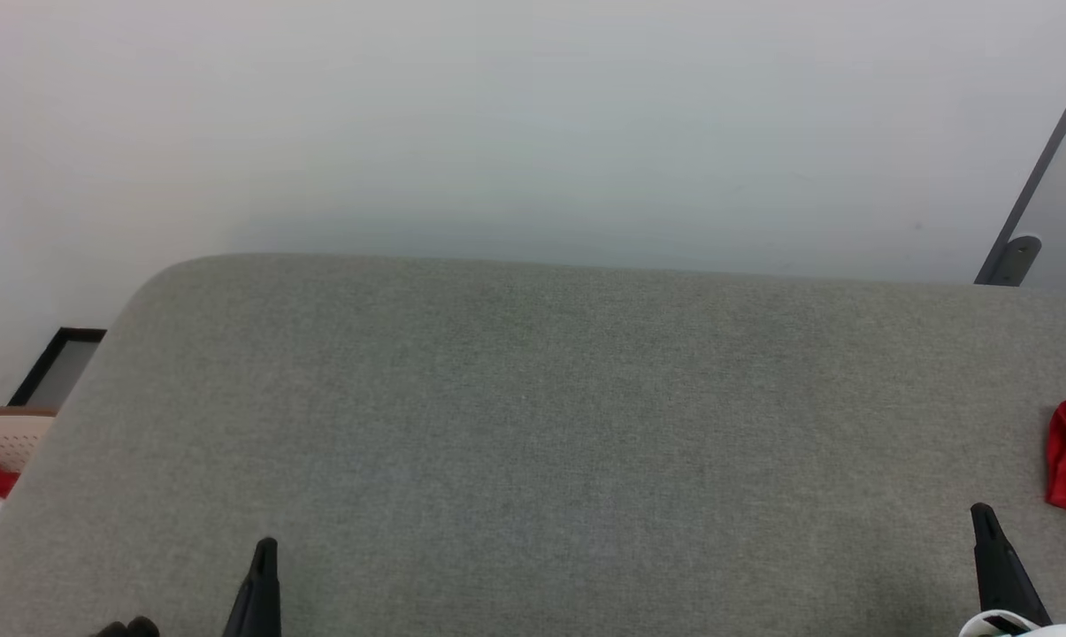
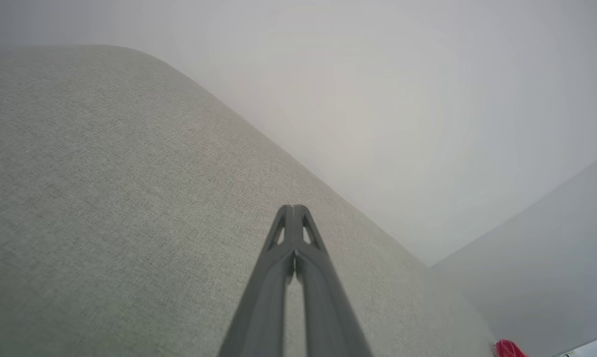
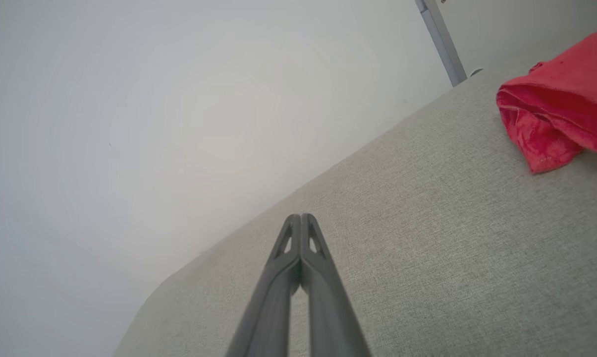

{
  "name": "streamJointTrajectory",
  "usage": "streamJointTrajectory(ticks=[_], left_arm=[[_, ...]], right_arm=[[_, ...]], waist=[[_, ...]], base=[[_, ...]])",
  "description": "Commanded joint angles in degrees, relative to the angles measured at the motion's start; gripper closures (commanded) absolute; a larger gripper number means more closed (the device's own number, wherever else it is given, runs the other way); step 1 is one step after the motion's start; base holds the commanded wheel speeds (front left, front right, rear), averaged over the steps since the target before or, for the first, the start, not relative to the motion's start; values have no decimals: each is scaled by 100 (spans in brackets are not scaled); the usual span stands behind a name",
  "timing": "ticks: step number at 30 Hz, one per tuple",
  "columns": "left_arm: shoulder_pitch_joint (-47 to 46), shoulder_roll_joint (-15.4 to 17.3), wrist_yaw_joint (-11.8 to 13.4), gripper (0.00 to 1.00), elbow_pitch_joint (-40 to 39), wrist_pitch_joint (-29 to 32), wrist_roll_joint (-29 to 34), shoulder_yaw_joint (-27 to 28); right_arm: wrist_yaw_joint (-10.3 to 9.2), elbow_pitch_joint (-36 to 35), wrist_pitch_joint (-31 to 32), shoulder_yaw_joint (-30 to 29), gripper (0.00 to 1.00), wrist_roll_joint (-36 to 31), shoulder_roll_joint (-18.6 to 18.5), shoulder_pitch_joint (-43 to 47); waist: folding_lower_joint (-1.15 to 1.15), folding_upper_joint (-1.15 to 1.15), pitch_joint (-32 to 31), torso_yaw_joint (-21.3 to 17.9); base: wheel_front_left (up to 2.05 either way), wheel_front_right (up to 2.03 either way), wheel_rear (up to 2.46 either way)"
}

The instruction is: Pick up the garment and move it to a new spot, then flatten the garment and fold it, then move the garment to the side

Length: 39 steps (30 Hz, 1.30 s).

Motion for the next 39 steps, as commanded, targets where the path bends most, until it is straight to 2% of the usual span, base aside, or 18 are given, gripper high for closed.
streamJointTrajectory(ticks=[1,39], left_arm=[[-149,19,-5,100,-45,34,-157,24],[-800,-85,-11,100,320,709,-2570,131]], right_arm=[[-1,-35,31,-5,100,147,-12,-154],[-4,494,477,57,100,2512,69,-738]], waist=[[0,0,5,-6],[0,0,170,-228]], base=[[0,0,0],[0,0,0]])
